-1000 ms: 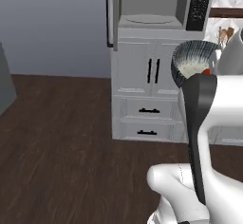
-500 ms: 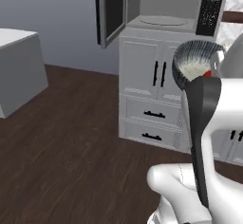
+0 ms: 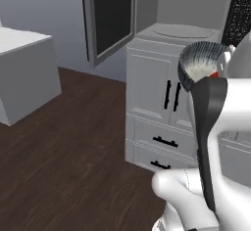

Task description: Pick the bell pepper from the sink and place it in the bowl. Then pick the bowl and place it in the microwave. Then close the microwave door and press the start button.

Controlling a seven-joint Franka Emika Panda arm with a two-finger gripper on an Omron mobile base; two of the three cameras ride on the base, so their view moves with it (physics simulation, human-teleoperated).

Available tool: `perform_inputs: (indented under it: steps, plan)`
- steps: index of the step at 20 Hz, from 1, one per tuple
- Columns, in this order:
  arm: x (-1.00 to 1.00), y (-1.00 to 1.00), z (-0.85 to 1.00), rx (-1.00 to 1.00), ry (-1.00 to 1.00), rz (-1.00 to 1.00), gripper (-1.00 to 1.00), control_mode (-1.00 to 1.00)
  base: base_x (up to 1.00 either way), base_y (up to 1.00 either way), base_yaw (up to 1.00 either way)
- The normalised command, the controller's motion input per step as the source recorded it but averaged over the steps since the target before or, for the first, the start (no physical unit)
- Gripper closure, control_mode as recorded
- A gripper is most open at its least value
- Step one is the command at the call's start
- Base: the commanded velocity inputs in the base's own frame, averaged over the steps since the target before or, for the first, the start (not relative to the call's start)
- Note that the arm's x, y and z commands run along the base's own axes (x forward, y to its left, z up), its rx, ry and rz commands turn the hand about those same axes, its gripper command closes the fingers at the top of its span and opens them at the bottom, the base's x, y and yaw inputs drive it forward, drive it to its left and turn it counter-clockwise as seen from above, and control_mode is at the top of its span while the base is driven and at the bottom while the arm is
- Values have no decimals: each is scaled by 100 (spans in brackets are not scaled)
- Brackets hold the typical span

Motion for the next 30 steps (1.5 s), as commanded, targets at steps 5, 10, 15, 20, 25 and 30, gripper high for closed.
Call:
perform_inputs:
  steps: [5,10,15,20,25,30]
  plan:
    - [0,0,0,0,0,0,100,100,56,-84,34]
    - [0,0,0,0,0,0,100,100,53,-46,21]
    - [0,0,0,0,0,0,100,100,38,-9,16]
    - [0,0,0,0,0,0,100,100,20,-39,37]
    - [0,0,0,0,0,0,100,100,31,-31,8]
    - [0,0,0,0,0,0,100,100,62,12,-14]
